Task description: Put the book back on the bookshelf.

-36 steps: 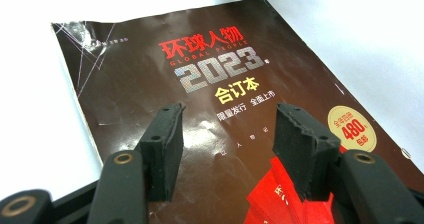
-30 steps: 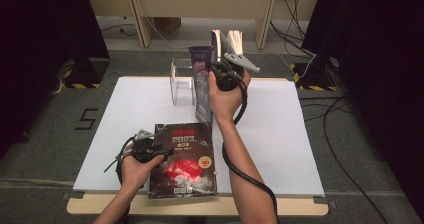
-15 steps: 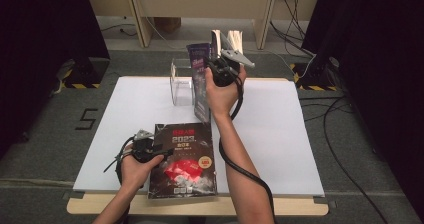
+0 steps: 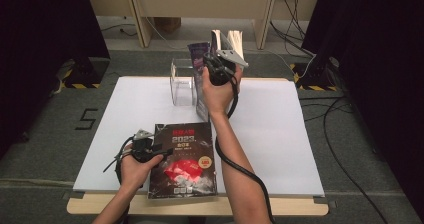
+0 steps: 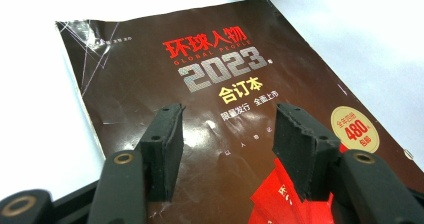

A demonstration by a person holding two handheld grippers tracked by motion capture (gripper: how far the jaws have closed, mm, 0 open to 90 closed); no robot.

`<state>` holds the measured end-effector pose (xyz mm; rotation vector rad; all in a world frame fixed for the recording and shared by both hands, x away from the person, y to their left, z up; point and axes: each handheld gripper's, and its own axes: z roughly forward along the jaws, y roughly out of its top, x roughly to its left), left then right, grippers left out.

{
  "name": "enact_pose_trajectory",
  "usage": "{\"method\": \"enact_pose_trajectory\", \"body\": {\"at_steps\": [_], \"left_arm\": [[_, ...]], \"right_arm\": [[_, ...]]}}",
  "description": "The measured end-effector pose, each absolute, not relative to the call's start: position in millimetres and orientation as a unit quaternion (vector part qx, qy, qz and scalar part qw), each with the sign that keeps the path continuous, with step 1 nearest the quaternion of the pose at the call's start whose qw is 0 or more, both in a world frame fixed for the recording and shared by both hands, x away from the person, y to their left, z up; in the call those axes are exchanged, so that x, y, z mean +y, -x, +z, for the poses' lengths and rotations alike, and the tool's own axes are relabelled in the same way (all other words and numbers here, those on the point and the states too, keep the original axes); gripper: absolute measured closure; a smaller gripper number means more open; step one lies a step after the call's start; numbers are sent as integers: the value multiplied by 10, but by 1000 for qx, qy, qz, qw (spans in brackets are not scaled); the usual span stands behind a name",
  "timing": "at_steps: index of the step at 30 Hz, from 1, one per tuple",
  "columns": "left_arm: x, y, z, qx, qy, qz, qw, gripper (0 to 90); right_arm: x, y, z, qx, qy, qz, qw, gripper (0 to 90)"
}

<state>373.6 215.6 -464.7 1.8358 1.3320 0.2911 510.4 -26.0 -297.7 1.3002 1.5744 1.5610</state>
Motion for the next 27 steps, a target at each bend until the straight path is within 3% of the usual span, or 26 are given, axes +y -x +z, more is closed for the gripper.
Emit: {"method": "enact_pose_trajectory", "body": {"at_steps": [13,27], "left_arm": [[2168,-3743,-4674,529,-733,113,412,453],[2171,-3737,-4666,533,-729,111,414,453]], "right_arm": [[-190,-5173,-3045,583,-489,569,312,843],[-323,-4724,-3121,602,-461,554,343,825]]}}
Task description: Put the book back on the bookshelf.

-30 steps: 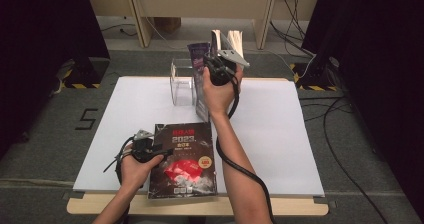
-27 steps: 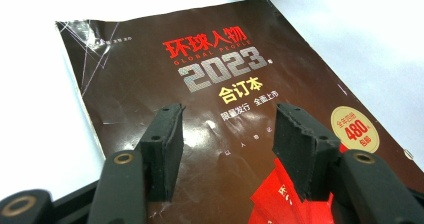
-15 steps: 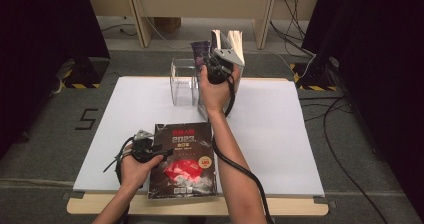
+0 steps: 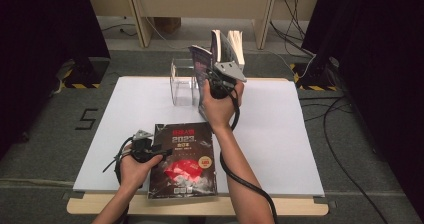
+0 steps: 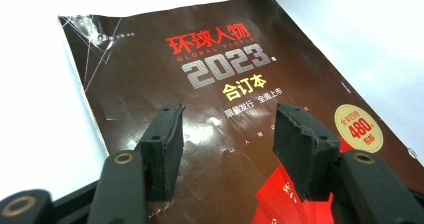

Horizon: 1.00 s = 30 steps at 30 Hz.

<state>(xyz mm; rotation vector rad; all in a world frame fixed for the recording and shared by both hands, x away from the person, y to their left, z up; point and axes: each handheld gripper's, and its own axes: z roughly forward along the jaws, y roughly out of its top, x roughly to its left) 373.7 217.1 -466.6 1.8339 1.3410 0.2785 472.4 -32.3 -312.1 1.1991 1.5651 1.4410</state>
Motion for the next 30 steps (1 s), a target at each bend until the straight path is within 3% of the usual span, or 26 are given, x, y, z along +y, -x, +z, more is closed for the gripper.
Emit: {"method": "enact_pose_trajectory", "body": {"at_steps": [11,19,30], "left_arm": [[2162,-3737,-4666,536,-727,108,416,453],[2146,-3736,-4671,534,-730,106,414,453],[2157,-3736,-4659,532,-730,107,416,453]], "right_arm": [[-622,-4469,-3259,626,-465,548,304,788],[-640,-4493,-3284,640,-477,540,265,730],[-606,-4585,-3236,639,-506,524,245,697]]}}
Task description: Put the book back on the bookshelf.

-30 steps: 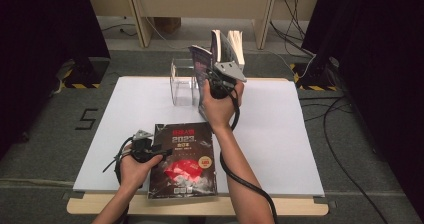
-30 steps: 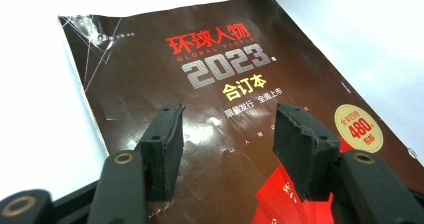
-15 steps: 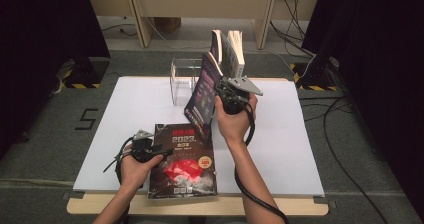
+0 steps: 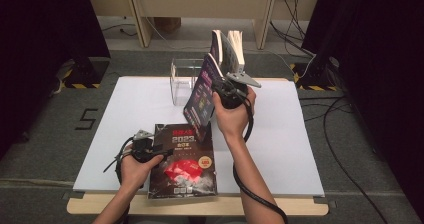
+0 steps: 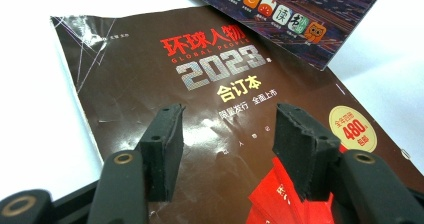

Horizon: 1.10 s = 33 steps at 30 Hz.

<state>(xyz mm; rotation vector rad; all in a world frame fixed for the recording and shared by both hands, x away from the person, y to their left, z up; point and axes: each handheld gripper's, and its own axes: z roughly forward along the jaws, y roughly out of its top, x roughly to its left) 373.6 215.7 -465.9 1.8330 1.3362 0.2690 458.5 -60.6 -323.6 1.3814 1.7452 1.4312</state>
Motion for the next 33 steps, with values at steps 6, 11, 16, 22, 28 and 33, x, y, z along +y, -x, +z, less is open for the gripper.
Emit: {"method": "enact_pose_trajectory", "body": {"at_steps": [6,11,16,22,28,33], "left_arm": [[2152,-3737,-4660,532,-730,107,416,453],[2149,-3736,-4657,532,-729,107,417,452],[2147,-3736,-4652,529,-730,109,420,452],[2149,-3740,-4654,529,-727,109,423,451],[2155,-3740,-4649,529,-728,109,423,451],[2155,-3744,-4655,527,-729,110,422,451]], "right_arm": [[-618,-4659,-3202,638,-521,517,232,725],[-632,-4711,-3164,643,-536,501,219,823],[-620,-4689,-3129,643,-534,507,209,839],[-569,-4612,-3102,635,-516,532,220,841],[-534,-4575,-3044,624,-505,548,236,842],[-519,-4570,-2997,618,-495,555,253,842]]}}
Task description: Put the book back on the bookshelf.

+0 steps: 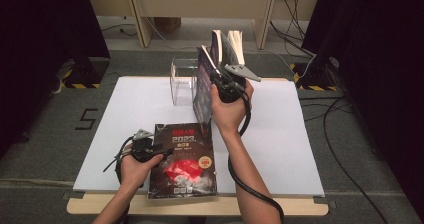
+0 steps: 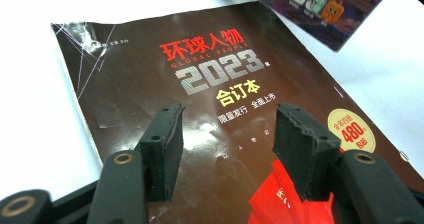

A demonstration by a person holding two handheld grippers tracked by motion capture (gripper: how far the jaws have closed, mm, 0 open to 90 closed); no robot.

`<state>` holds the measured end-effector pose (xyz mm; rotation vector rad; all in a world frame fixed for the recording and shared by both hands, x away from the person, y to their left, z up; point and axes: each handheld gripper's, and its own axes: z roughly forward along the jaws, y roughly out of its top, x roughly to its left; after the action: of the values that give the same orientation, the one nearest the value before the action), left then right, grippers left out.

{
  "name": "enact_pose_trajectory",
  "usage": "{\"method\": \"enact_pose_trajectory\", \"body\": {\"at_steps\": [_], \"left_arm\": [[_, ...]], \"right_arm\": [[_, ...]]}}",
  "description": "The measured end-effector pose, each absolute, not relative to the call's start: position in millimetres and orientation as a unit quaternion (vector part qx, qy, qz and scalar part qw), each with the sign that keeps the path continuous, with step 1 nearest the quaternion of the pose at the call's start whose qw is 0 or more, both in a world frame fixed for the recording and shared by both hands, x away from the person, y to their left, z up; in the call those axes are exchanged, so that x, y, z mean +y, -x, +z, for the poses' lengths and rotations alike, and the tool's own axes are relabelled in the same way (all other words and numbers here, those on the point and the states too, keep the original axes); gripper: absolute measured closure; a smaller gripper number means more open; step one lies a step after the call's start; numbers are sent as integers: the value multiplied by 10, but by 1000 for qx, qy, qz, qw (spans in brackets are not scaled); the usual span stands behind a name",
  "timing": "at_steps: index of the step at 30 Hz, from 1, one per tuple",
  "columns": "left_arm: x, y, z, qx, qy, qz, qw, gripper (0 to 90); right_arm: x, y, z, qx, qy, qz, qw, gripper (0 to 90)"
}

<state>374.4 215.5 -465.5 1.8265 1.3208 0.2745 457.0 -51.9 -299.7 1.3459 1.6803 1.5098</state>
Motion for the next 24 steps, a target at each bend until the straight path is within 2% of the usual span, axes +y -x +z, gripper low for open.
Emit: {"method": "enact_pose_trajectory", "body": {"at_steps": [24], "left_arm": [[2166,-3741,-4651,529,-728,107,423,451]], "right_arm": [[-361,-4672,-2849,600,-489,557,300,842]]}}
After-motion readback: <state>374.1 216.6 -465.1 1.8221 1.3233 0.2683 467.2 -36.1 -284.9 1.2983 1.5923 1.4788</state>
